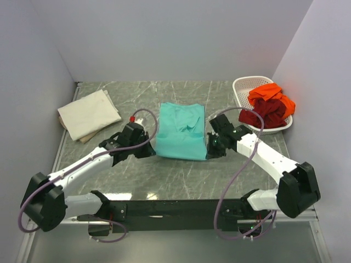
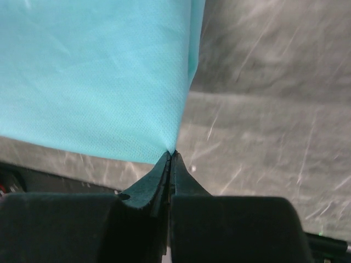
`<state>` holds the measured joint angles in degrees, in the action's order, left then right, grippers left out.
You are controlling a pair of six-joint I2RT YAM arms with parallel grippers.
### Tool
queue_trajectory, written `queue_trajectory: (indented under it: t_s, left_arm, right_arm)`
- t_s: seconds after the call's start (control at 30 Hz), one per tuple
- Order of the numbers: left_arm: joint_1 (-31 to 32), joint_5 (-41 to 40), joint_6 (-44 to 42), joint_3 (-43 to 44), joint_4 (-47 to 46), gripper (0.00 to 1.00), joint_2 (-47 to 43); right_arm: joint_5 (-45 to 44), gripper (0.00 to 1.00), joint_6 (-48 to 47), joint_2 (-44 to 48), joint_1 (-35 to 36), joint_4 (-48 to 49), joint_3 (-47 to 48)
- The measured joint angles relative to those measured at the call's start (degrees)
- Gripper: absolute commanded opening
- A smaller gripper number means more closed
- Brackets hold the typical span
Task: Fold and stack the t-shirts
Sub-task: Fold the tshirt
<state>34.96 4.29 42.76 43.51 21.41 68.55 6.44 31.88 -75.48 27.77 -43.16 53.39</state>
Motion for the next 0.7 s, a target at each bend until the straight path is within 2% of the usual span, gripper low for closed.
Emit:
queue_trajectory:
  t_s: [0.27,0.43,0.57,0.7]
  left_arm:
    - [2.95,2.43,2.95,-3.69,9.75,0.0,-10.88]
    - [4.92,3.45,6.45,-3.74,13.35,0.0,-16.5]
    - [5.27,3.48,7.56,-2.75,14.08,0.0,-16.24]
    - [5.25,2.6,7.39,0.55,13.7,0.0,-12.39]
  right_arm:
    - [0.07,0.0,7.78,9.03,10.01,-5.68,-4.83]
    - [-0.35,0.0,12.52,15.08,12.46,-10.14,-4.44]
    - [-1.79,0.0,14.4,15.96,12.55,-13.0,-1.46]
    - [-4.5,0.0,14.8,14.49,12.48,-13.73,2.23]
